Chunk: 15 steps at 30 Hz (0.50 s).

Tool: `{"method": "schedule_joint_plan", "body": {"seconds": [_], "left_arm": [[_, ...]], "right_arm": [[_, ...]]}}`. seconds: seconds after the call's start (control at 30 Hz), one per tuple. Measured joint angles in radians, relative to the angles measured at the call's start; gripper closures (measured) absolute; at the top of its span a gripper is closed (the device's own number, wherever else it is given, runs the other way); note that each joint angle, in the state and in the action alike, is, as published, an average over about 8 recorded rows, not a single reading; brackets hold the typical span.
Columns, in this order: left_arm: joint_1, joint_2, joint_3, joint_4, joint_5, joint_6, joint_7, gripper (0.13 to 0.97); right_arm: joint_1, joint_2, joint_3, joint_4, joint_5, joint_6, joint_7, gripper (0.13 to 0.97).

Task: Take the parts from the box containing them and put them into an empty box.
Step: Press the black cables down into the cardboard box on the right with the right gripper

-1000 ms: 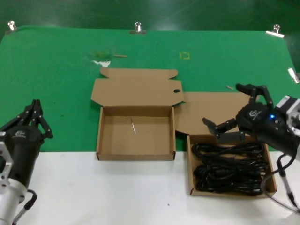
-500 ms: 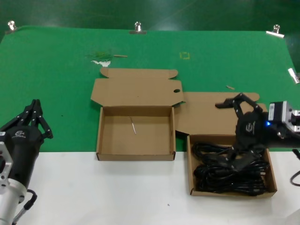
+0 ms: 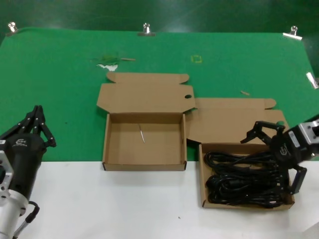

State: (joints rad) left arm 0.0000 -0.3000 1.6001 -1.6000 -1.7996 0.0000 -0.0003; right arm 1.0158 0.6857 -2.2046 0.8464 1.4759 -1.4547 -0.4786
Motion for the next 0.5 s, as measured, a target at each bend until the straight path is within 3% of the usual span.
{"method": "schedule_joint_plan", "body": {"seconds": [0.5], "left_arm": [[0.0,0.0,0.0,0.0,0.0,0.0,0.0,0.946]], "right_arm": [[0.138,-0.219,-0.079,-0.425,-0.12,0.023,-0.178,0.129]]}}
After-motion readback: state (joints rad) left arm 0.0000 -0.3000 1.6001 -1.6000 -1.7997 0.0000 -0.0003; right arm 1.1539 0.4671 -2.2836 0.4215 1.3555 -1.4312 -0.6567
